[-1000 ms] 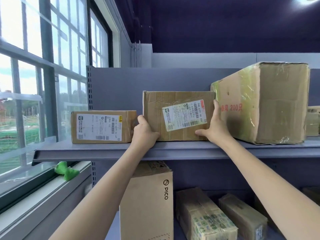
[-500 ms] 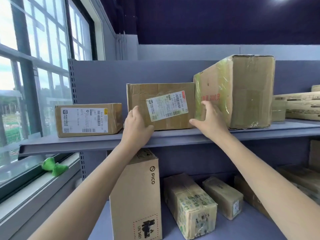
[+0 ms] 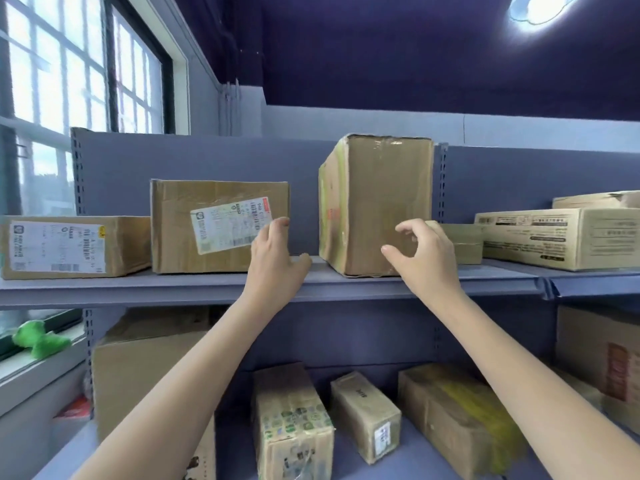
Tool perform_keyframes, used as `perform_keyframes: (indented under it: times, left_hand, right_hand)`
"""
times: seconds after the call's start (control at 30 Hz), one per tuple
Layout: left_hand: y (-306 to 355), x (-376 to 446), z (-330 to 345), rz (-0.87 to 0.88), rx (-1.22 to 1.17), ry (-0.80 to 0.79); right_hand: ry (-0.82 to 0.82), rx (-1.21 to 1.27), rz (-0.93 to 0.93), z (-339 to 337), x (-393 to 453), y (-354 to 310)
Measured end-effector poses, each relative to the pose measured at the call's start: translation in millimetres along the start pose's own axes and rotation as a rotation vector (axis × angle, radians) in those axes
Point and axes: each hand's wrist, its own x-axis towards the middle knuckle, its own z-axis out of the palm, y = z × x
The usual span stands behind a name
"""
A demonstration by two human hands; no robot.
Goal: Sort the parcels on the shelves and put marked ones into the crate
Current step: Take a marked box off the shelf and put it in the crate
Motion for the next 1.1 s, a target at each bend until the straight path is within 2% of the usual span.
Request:
perform_keyframes:
  times: [0.17,0.43,0.5,0.77,0.9,1.1]
  left_hand:
    - [32,8,39,-0.086,-0.03,0.009]
    - [42,25,71,-0.2,-0.111,-0.092]
    - [40,25,76,-0.192,-0.163,-0.107]
    - [52,12,58,-0.18,-0.263,-0.045]
    - [60,-1,37,-0.19,-0.391,-0.002]
    - [83,-17,9,-0.108,-0.512,-0.079]
  right_hand:
    - [0.026,0.039,0.067,-19,14,41]
    - [-0.247,0.288,0.265,-5,37,54]
    - [-0.267,0.338,0.283,1,39,55]
    - [-0.095,0.332,0.108,-21,22,45]
    - [-0.08,0.41,0.026,-44,-3,37]
    - [-0.015,0.48,-0.012,-54,-41,41]
